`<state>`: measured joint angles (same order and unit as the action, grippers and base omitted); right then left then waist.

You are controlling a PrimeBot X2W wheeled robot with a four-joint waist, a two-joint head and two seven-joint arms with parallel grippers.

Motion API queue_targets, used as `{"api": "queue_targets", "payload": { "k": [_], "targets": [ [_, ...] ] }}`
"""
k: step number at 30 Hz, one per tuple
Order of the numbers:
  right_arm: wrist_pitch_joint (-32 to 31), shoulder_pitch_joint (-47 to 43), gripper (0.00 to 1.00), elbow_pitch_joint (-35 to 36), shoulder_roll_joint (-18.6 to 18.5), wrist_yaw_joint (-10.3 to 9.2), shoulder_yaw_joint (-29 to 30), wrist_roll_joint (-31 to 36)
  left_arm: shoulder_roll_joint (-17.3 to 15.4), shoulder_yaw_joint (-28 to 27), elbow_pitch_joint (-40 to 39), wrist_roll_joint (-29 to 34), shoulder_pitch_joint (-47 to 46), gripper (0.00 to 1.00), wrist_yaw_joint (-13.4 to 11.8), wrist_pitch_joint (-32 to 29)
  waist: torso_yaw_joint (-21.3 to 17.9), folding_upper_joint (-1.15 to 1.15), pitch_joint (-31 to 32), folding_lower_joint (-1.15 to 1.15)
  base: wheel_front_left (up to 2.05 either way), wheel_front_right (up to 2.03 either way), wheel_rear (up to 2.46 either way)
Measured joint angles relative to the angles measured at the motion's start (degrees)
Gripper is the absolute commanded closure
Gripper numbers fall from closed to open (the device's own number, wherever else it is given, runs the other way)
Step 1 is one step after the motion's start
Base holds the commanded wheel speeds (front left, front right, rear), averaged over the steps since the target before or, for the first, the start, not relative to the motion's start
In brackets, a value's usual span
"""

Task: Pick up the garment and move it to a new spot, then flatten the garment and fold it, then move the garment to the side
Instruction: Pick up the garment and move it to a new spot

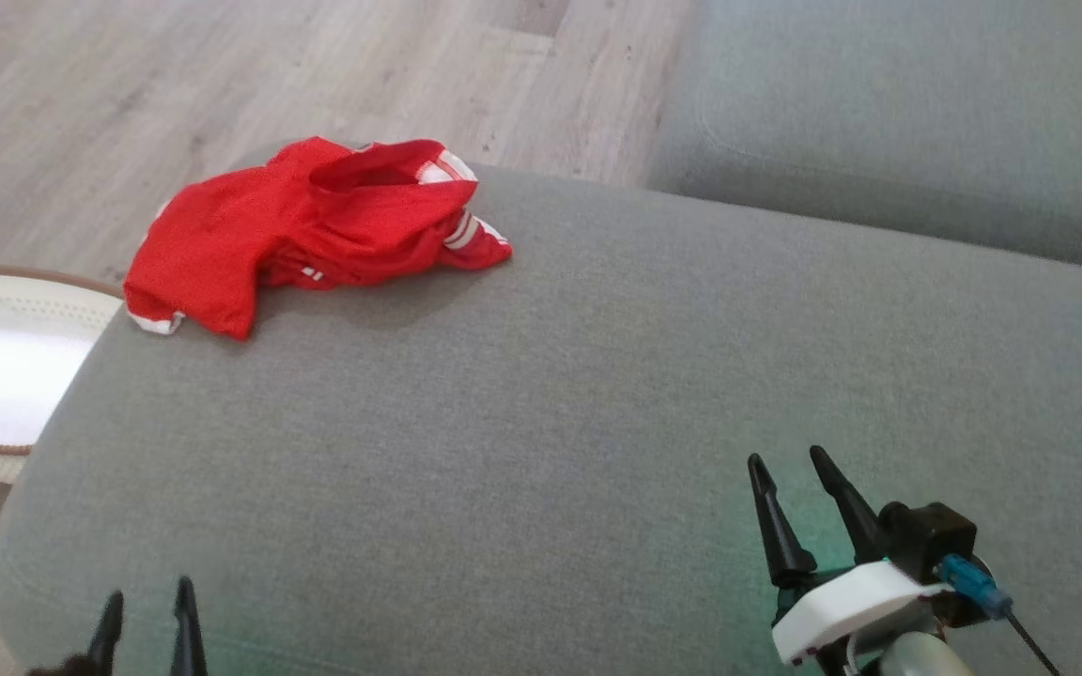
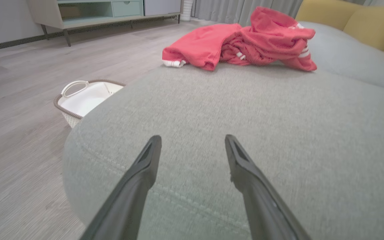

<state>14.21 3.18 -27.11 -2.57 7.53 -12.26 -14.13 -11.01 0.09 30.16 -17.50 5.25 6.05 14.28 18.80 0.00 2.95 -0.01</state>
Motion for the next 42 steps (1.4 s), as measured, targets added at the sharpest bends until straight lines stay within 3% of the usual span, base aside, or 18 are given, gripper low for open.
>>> {"api": "queue_targets", "payload": {
  "k": [4, 6, 12, 16, 24, 31, 37, 38, 42],
  "targets": [
    [0.0, 0.0, 0.00, 0.0, 0.0, 0.00, -0.1, 0.3, -0.6, -0.4, -3.4, -2.6, -0.8, 0.00, 0.3, -0.1, -0.7, 0.00, -1.7, 0.00, 0.00, 0.00, 0.00],
    [0.0, 1.2, 0.00, 0.1, -0.7, 0.00, -0.2, 1.3, -2.6, -0.5, -6.2, -4.4, -4.4, 0.00, 0.6, -1.6, -1.5, 0.00, -4.2, 0.01, 0.00, 0.00, 0.00],
    [0.0, 6.8, 0.00, 1.9, -4.6, 0.00, -0.3, 2.9, -8.0, 0.4, -10.8, -8.2, -19.6, 0.00, 1.1, -7.3, -3.3, 0.00, -11.4, 0.02, 0.00, 0.00, 0.00],
    [0.0, 9.7, 0.00, 3.8, -7.5, 0.00, -0.5, 4.2, -11.1, 4.6, -10.4, -12.6, -29.8, 0.00, 1.2, -10.5, -4.5, 0.00, -17.1, 0.03, 0.00, 0.00, 0.00],
    [-1.2, 12.2, 0.00, 11.1, -11.3, 0.00, 0.4, 5.1, -16.9, 13.0, 0.6, -21.1, -46.4, 0.00, 1.5, -11.1, -7.6, 0.00, -27.5, 0.04, 0.00, 0.00, 0.00],
    [-3.6, 11.7, 0.00, 19.9, -12.6, 0.00, 1.9, 5.6, -17.6, 19.1, 12.0, -25.3, -56.2, 0.00, 1.5, -10.1, -11.0, 0.00, -33.4, 0.03, 0.00, 0.00, 0.00],
    [-4.7, 10.7, 0.00, 22.7, -12.5, 0.00, 2.6, 5.7, -18.6, 24.0, 21.2, -26.3, -59.3, 0.00, 1.5, -11.3, -13.7, 0.00, -35.2, 0.01, 0.00, 0.00, 0.00],
    [-4.7, 10.5, 0.00, 22.7, -12.4, 0.00, 2.7, 5.7, -18.6, 24.2, 22.4, -26.4, -59.7, 1.00, 1.5, -11.4, -13.9, 0.01, -35.2, 0.02, 0.00, 0.00, 0.00],
    [-4.5, 10.0, 0.00, 20.9, -11.2, 0.00, 2.3, 5.7, -19.1, 27.9, 20.9, -28.6, -60.2, 1.00, 1.5, -9.7, -14.4, 0.00, -33.4, 0.01, 0.00, 0.00, 0.00]
  ]
}}
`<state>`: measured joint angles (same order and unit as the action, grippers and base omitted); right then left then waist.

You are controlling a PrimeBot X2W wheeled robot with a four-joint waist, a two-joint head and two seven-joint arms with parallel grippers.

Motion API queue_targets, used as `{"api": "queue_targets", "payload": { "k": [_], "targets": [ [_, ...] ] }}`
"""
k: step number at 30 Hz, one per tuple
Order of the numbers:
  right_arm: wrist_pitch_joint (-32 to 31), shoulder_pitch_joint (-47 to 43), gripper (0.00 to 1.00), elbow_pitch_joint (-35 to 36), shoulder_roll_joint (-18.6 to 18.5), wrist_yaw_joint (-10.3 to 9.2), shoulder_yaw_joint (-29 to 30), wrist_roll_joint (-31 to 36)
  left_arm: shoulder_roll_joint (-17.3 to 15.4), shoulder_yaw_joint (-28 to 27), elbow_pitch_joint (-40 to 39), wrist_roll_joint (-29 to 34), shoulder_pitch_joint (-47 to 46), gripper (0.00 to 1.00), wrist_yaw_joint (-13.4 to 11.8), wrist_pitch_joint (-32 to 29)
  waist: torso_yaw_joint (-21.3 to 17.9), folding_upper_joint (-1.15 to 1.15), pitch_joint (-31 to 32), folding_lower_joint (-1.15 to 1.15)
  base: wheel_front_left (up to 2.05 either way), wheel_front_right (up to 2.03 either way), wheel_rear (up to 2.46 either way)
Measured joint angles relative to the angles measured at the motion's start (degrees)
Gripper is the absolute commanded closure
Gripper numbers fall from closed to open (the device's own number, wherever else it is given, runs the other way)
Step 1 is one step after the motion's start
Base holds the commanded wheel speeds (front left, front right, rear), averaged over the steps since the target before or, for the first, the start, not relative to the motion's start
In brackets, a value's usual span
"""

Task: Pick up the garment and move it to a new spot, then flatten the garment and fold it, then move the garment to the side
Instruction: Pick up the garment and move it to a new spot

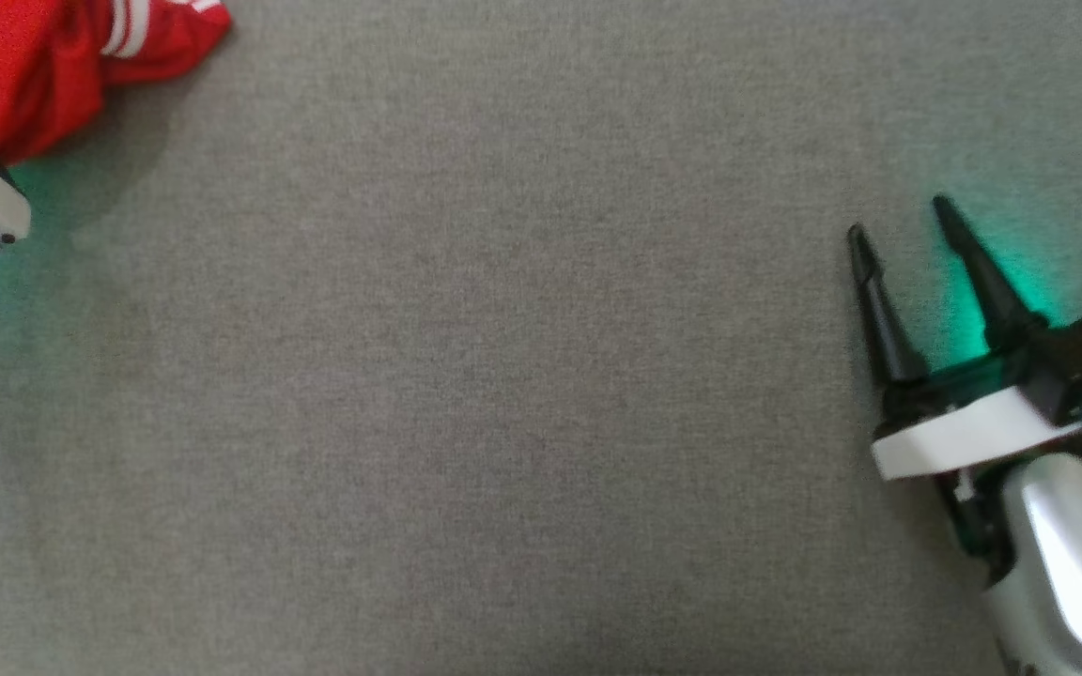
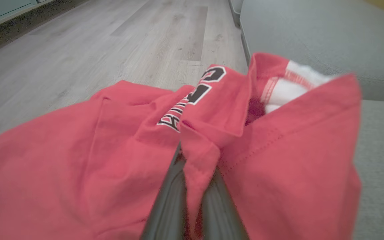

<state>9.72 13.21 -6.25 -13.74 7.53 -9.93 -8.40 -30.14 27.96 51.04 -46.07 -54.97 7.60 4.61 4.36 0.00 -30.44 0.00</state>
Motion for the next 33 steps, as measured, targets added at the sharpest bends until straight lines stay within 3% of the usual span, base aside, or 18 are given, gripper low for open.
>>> {"api": "queue_targets", "payload": {
  "k": [8, 18, 24, 27, 30, 33],
  "targets": [
    [2.8, -1.3, 0.00, -6.6, 2.8, 0.00, -2.0, -1.3, -7.6, 4.0, -6.9, -1.3, -0.2, 1.00, 0.0, 2.5, -0.7, 0.00, 7.1, -0.01, 0.00, 0.00, 0.00],
    [4.5, -3.9, 0.00, -12.6, 5.9, 0.00, -3.3, -3.7, -12.2, 7.0, -29.0, -6.2, 1.0, 1.00, -0.1, -3.3, -2.1, 0.00, 17.3, -0.02, 0.00, 0.00, 0.00],
    [4.5, -4.4, 0.00, -12.3, 7.6, 0.00, -3.7, -4.2, -15.4, 7.5, -53.0, -11.8, 9.9, 1.00, -4.7, -9.3, -5.1, 0.00, 21.7, -0.03, 0.00, 0.00, 0.00],
    [4.5, -4.4, 0.00, -11.9, 8.0, 0.00, -3.8, -4.2, -15.4, 8.4, -64.3, -14.6, 13.5, 1.00, -7.9, -11.6, -7.5, 0.00, 22.7, -0.01, 0.00, 0.00, 0.00],
    [4.5, -4.4, 0.00, -11.3, 8.2, 0.00, -4.0, -4.7, -14.2, 9.0, -73.5, -17.3, 14.5, 1.00, -10.5, -12.5, -9.9, 0.00, 23.1, -0.01, 0.00, 0.00, 0.00],
    [4.5, -4.4, 0.00, -10.6, 8.9, 0.00, -4.2, -4.7, -10.5, 10.8, -79.4, -18.5, 14.5, 1.00, -12.3, -13.1, -12.5, 0.00, 23.0, -0.01, 0.00, 0.00, 0.00]
  ]
}}
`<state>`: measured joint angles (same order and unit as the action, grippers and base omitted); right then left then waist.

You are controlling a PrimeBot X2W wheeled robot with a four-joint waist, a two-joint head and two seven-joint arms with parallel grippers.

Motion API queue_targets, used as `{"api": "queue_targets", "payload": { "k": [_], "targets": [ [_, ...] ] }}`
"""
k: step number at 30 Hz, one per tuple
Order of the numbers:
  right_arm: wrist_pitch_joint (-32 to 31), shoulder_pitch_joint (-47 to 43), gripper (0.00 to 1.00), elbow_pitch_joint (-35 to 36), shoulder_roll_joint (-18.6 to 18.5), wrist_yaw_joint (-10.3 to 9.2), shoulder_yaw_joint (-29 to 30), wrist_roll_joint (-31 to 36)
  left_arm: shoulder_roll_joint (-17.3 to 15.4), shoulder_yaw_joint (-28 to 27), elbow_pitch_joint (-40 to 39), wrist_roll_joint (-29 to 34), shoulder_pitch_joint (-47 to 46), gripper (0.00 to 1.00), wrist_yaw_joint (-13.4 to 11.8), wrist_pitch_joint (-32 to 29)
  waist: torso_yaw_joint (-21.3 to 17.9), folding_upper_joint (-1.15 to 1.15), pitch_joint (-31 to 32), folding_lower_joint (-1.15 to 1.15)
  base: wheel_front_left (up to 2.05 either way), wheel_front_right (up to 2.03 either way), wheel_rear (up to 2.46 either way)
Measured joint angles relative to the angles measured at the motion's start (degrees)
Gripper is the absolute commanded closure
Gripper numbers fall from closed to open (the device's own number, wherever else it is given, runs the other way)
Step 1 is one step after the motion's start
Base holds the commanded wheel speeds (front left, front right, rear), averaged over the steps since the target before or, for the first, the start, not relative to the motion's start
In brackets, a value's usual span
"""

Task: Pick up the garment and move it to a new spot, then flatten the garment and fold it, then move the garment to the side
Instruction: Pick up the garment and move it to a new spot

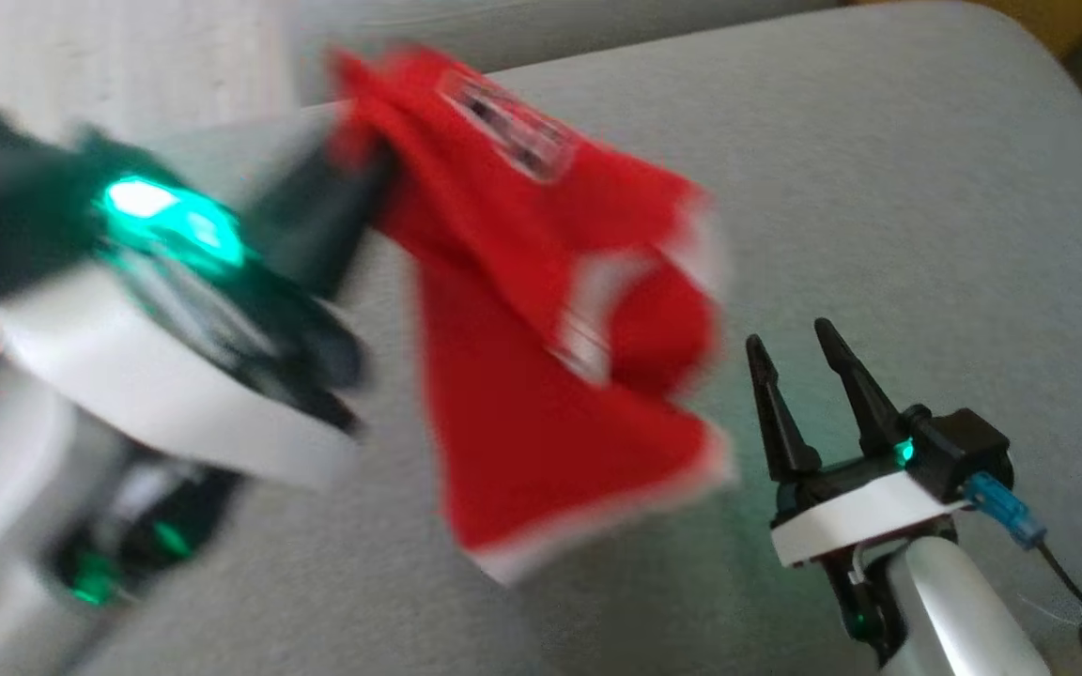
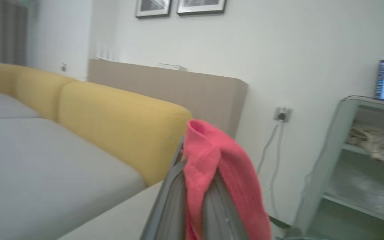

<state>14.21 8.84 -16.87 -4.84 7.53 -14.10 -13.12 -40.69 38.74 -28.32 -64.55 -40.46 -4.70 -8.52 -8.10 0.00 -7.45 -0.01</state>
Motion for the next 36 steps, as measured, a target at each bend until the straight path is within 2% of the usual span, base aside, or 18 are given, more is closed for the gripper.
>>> {"api": "queue_targets", "payload": {
  "k": [4, 8, 11, 16, 20, 22, 26, 27, 28, 29, 33, 36],
  "targets": [
    [0.0, 0.1, 0.00, 1.2, 0.7, 0.00, 0.2, -0.4, 6.1, 4.2, -3.0, -2.2, 0.8, 1.00, -1.6, -0.7, -3.8, 0.00, -0.5, 0.01, 0.00, 0.00, 0.00],
    [0.0, 0.3, 0.00, 1.9, 0.9, 0.00, 0.5, -0.5, 9.3, 4.3, 1.5, -5.4, 3.0, 1.00, -3.9, 0.1, -7.6, 0.00, -1.3, 0.01, 0.00, 0.00, 0.00],
    [0.0, 0.7, 0.00, 2.2, 1.1, 0.00, 0.4, -0.6, 8.7, 3.5, 10.5, -6.1, 5.3, 1.00, -4.4, 1.2, -10.5, 0.00, -2.0, 0.01, 0.00, 0.00, 0.00],
    [0.0, 1.3, 0.00, 2.8, 1.4, 0.00, 0.3, -1.1, 6.3, 2.2, 27.4, -5.7, 7.7, 1.00, -1.9, 3.3, -14.7, 0.00, -3.3, 0.01, 0.00, 0.00, 0.00],
    [0.0, 1.3, 0.00, 3.3, 1.4, 0.00, -0.3, -2.1, 4.6, 1.9, 39.6, -0.2, 5.8, 1.00, -0.8, 6.7, -17.1, 0.00, -4.6, 0.01, 0.00, 0.00, 0.00],
    [0.0, 1.6, 0.00, 3.4, 1.4, 0.00, -0.6, -2.5, 4.5, 2.1, 47.8, 4.5, 2.0, 1.00, -0.3, 9.7, -18.1, 0.00, -5.8, 0.02, 0.00, 0.00, 0.00],
    [0.0, 2.6, 0.00, 3.4, 1.5, 0.00, -1.4, -2.5, 3.9, 3.7, 57.3, 13.1, -3.3, 1.00, -1.0, 15.7, -18.6, 0.00, -6.8, 0.02, 0.00, 0.00, 0.00],
    [0.0, 2.8, 0.00, 3.4, 1.5, 0.00, -1.5, -2.5, 4.2, 3.7, 59.6, 13.8, -4.1, 0.86, -1.2, 17.2, -18.5, 0.00, -6.9, 0.02, 0.00, 0.00, 0.00],
    [0.0, 2.9, 0.00, 3.4, 1.5, 0.00, -1.7, -2.5, 4.7, 3.6, 61.7, 13.7, -4.4, 0.51, -1.1, 17.9, -18.3, 0.00, -6.8, 0.01, 0.00, 0.00, 0.00],
    [0.0, 3.0, 0.00, 3.4, 1.6, 0.00, -1.8, -2.5, 5.3, 3.8, 63.5, 13.6, -4.4, 0.00, -0.9, 18.2, -18.2, 0.00, -6.7, 0.01, 0.00, 0.00, 0.00],
    [0.0, 3.0, 0.00, 3.2, 1.6, 0.00, -1.8, -1.8, 8.0, 5.4, 68.3, 14.2, -3.0, 0.00, 0.7, 19.9, -17.0, 0.00, -5.8, 0.01, 0.00, 0.00, 0.00],
    [0.0, 3.0, 0.00, 2.9, 1.6, 0.00, -1.5, -0.6, 9.4, 5.5, 69.4, 14.7, -1.2, 0.00, 0.7, 21.7, -15.8, 0.00, -4.6, 0.01, 0.00, 0.00, 0.00]
  ]
}}
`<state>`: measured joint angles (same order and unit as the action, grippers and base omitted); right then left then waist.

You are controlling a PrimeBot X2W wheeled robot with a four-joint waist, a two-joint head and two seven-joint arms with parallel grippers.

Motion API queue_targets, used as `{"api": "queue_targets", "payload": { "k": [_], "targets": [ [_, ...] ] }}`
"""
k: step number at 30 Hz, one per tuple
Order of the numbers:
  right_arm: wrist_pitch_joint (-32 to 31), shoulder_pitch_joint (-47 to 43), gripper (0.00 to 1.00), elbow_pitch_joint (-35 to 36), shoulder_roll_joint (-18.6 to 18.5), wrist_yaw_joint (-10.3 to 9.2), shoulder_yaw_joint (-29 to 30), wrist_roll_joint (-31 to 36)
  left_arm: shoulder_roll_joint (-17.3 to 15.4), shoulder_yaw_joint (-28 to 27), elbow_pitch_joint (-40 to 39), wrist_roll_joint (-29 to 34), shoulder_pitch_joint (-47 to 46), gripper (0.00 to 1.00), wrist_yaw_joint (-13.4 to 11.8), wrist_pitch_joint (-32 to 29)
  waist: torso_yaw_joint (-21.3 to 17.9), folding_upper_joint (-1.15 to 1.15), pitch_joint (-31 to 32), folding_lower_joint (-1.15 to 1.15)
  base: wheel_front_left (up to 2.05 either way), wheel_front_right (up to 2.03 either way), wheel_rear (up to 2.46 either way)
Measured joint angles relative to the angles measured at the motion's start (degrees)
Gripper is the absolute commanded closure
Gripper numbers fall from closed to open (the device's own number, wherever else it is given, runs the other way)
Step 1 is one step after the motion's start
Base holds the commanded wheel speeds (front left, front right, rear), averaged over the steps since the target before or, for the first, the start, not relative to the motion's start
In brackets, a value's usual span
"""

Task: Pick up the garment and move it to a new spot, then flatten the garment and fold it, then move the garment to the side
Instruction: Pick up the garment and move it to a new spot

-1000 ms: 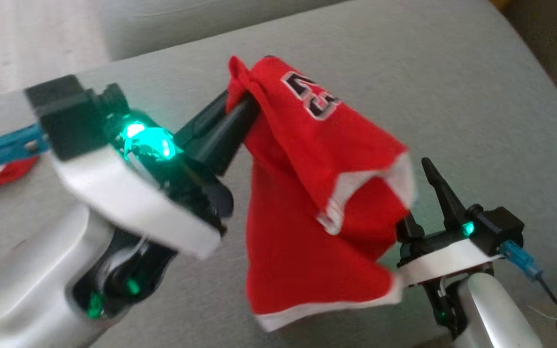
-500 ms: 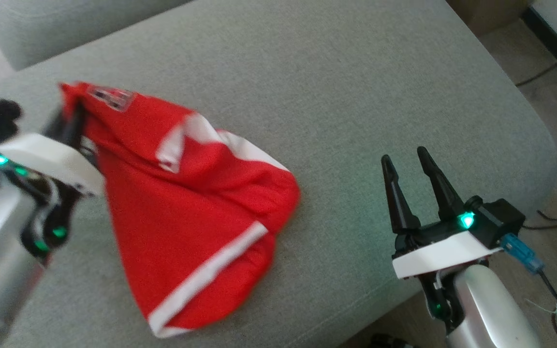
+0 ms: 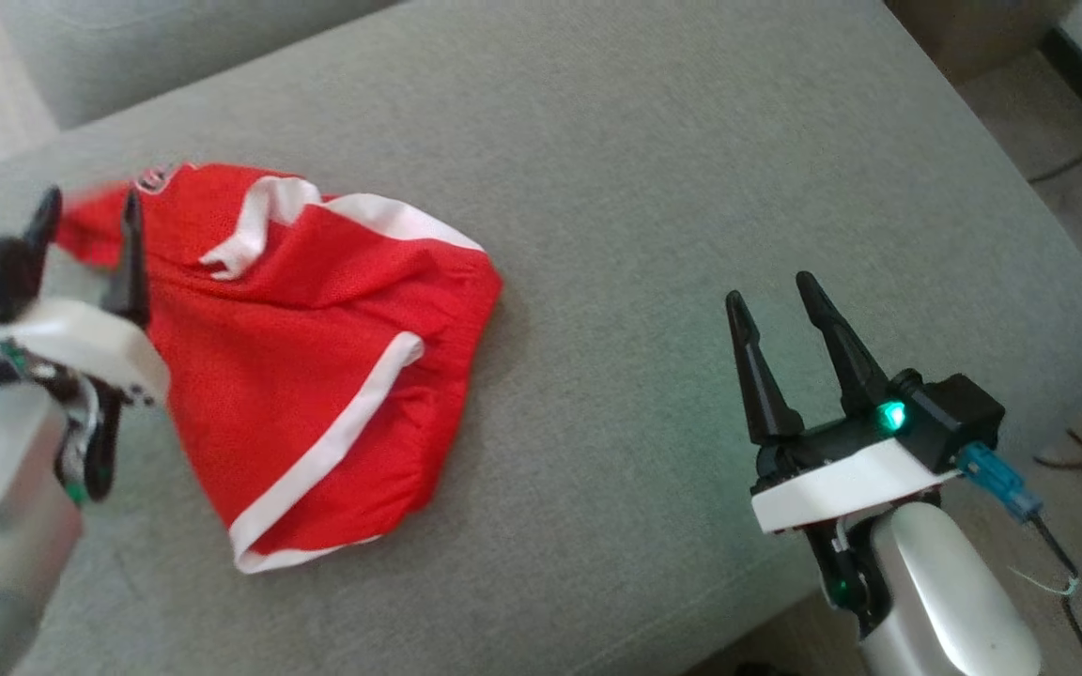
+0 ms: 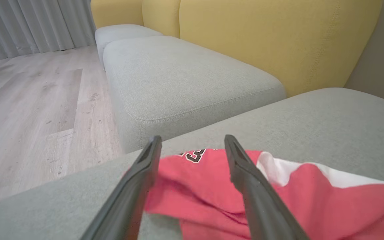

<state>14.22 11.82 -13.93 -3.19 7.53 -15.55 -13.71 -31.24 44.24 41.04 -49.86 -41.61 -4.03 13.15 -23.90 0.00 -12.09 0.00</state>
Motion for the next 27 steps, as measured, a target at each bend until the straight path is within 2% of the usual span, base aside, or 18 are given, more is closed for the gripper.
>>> {"api": "queue_targets", "payload": {
  "k": [3, 5, 9, 13, 17, 18, 23, 27],
  "targets": [
    [0.0, -0.3, 0.00, -0.3, 0.0, 0.00, 0.9, 1.2, 0.8, -2.0, -1.0, 0.0, 3.1, 0.00, -1.1, 1.1, 1.5, 0.00, 1.4, -0.01, 0.00, 0.00, 0.00],
    [0.1, -0.9, 0.00, -0.3, 0.0, 0.00, 2.0, 1.7, 1.6, -5.7, -5.0, 1.0, 6.3, 0.00, -2.4, 1.1, 2.8, 0.00, 2.4, -0.01, 0.00, 0.00, 0.00],
    [0.1, -2.8, 0.00, 0.3, -0.3, 0.00, 5.1, 3.1, 4.9, -12.8, -17.2, 7.3, 14.8, 0.00, -6.2, 1.3, 6.1, 0.00, 3.9, -0.01, 0.00, 0.00, 0.00],
    [0.2, -4.9, 0.00, 0.5, -1.5, 0.00, 7.1, 5.4, 8.6, -17.5, -26.4, 14.3, 26.5, 0.00, -8.6, 1.3, 10.0, 0.00, 5.3, -0.01, 0.00, 0.00, 0.00],
    [0.2, -6.4, 0.00, 0.8, -1.8, 0.00, 9.0, 7.6, 11.1, -21.1, -31.3, 20.5, 35.4, 0.00, -9.1, 1.3, 13.9, 0.00, 6.6, -0.01, 0.00, 0.00, 0.00],
    [0.2, -6.4, 0.00, 0.8, -1.8, 0.00, 9.0, 7.6, 11.1, -21.1, -31.3, 20.5, 35.4, 0.00, -9.1, 1.3, 13.9, 0.00, 6.6, -0.01, 0.00, 0.00, 0.00],
    [0.2, -8.4, 0.00, 0.6, -1.8, 0.00, 11.2, 8.6, 15.5, -28.1, -33.3, 25.1, 42.0, 0.00, -9.1, 1.3, 18.3, 0.00, 8.4, -0.01, 0.00, 0.00, 0.00],
    [0.2, -10.4, 0.00, -0.5, -1.2, 0.00, 12.1, 8.8, 18.2, -31.6, -34.2, 29.0, 48.4, 0.00, -7.6, 1.3, 20.6, 0.00, 10.0, -0.01, 0.00, 0.00, 0.00]
  ]
}}
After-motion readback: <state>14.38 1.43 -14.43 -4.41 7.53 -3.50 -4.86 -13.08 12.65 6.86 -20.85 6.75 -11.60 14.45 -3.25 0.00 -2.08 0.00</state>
